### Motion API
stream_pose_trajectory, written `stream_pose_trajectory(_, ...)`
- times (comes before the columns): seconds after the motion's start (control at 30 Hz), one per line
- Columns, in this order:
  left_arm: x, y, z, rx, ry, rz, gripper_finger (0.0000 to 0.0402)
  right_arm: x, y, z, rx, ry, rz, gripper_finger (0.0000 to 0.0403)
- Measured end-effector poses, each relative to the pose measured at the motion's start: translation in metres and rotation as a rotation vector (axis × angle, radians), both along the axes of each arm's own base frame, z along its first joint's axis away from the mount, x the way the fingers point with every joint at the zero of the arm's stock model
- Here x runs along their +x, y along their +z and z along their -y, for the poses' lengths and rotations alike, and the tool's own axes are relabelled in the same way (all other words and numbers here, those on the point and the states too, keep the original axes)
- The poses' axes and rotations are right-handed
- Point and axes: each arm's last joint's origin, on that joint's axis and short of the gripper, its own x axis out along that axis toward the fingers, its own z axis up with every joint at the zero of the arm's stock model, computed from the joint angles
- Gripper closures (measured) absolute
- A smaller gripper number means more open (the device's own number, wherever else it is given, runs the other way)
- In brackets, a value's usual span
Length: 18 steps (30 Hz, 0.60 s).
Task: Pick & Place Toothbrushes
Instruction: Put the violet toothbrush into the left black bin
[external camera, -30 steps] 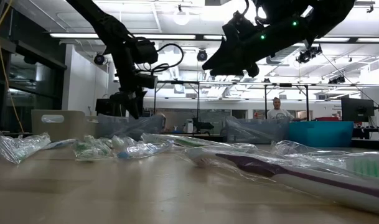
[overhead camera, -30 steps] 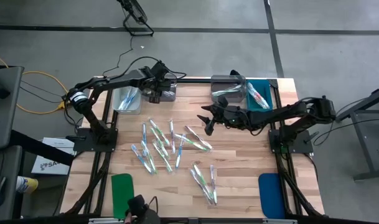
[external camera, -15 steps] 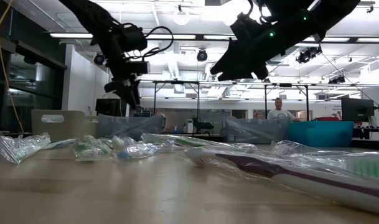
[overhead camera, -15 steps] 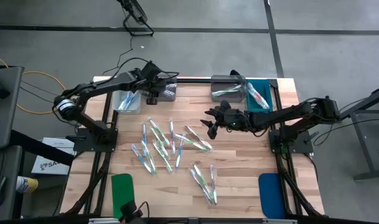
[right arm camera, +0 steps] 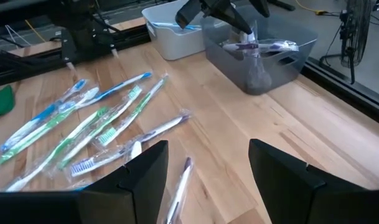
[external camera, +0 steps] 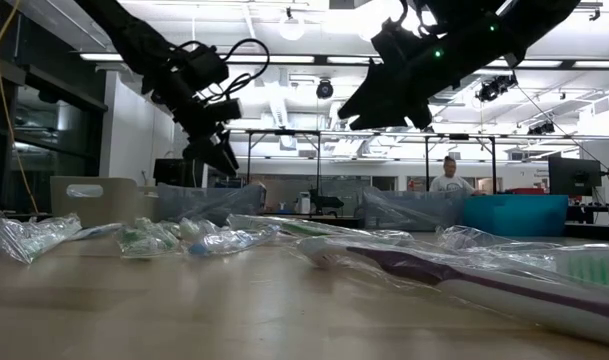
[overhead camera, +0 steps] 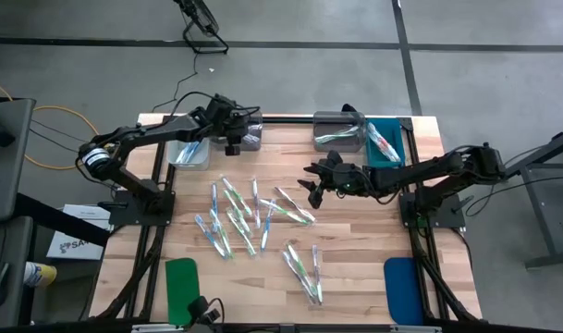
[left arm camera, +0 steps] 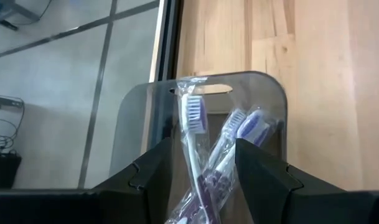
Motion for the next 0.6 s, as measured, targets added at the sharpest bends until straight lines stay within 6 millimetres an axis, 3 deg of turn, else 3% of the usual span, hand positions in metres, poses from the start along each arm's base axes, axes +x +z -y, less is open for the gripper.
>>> stream_pose_trajectory(0.27, 0.007, -0.017, -0.009, -0.022, 0.008, -0.015, 0.0236, 0.0, 0.0, 0.0, 0.0, 0.0, -0.004, 0.0186)
stream_pose_trajectory(0.6, -0.003, -0.034, -0.038, -0.037, 0.12, 0.016, 0.0236, 0.0, 0.0, 0.0, 0.001, 0.0, -0.004, 0.0186)
